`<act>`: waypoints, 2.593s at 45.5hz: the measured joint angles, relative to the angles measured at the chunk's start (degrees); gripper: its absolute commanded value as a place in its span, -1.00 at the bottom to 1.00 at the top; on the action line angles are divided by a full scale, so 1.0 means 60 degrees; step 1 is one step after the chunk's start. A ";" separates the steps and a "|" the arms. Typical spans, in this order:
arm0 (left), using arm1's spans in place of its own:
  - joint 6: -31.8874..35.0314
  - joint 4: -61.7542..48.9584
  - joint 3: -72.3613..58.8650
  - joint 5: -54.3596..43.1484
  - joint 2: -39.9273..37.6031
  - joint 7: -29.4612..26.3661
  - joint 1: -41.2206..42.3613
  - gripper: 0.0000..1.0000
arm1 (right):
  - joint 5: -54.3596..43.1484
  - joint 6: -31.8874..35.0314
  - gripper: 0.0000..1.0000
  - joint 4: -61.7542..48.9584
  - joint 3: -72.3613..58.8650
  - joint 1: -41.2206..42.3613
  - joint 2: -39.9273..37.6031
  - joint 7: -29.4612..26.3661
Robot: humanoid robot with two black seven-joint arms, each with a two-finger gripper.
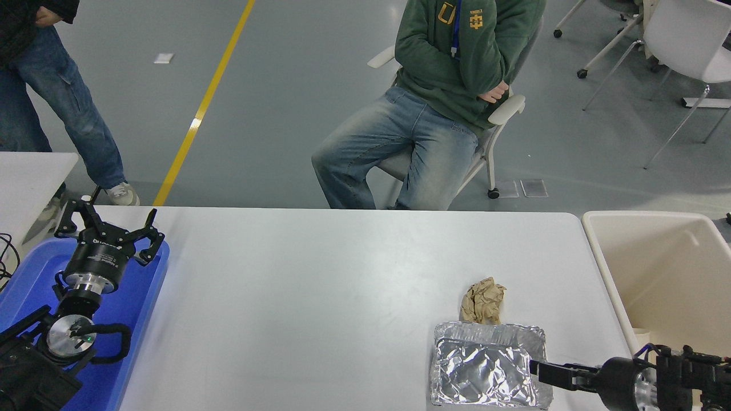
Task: Clean the table surface
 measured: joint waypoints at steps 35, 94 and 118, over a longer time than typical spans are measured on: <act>0.0000 0.0000 0.0000 0.0000 0.0000 -0.0004 0.0000 1.00 | -0.0291 -0.0063 0.13 -0.1126 -0.0402 0.0176 0.0961 0.0009; 0.0000 0.0000 0.0000 0.0000 0.0000 0.0003 0.0000 1.00 | -0.1022 0.0132 -1.00 -0.1192 -0.1262 0.0939 0.0723 0.0071; 0.0000 0.0000 0.0000 0.0000 0.0000 -0.0005 0.0000 1.00 | -0.0701 0.0618 -1.00 0.0294 -0.1472 0.1872 -0.0907 0.0167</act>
